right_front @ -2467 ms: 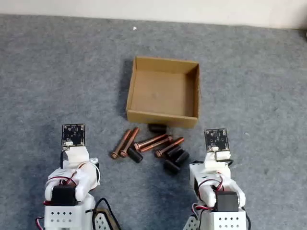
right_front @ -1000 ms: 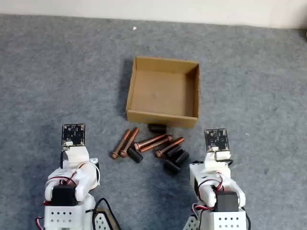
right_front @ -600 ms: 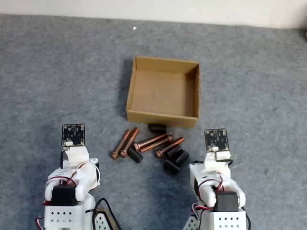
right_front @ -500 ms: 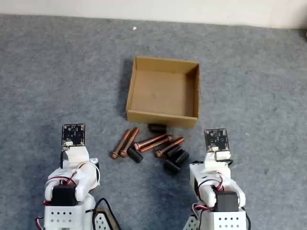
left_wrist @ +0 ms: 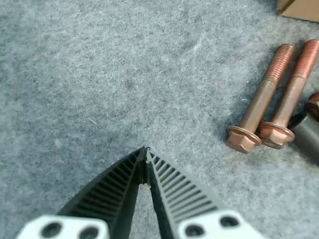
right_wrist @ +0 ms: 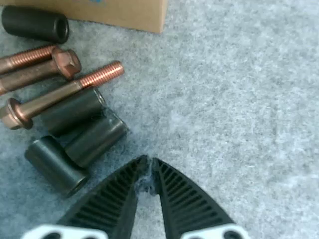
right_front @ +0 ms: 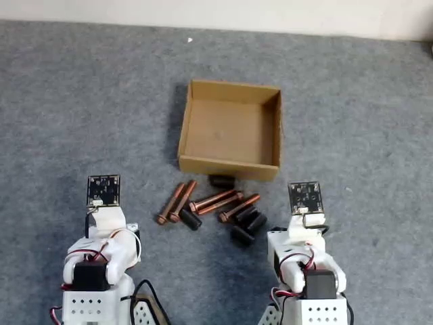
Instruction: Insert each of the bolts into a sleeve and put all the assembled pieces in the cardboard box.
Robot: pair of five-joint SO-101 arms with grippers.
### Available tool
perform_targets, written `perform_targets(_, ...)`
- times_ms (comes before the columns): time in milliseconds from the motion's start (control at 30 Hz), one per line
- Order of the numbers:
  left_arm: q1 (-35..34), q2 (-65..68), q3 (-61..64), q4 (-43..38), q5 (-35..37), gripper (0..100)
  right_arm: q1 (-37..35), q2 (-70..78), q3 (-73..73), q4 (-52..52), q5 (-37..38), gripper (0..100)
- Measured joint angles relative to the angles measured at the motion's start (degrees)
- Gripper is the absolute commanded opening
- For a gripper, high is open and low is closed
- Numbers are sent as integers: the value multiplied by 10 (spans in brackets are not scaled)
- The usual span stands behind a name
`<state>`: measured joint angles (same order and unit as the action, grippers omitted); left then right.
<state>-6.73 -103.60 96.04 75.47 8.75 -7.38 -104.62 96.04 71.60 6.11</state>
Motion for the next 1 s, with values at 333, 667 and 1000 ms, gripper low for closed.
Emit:
perform_targets(333,-39,-1,-33,0,0,7,2,0,-34,-53,0,5)
perform_targets(667,-30,-1,-50,0,-87,7,-59,77,-256,48,-103,6)
perform_targets(1000,-30,-1,-50,0,-91,7,-158,431,-324,4,-251,167)
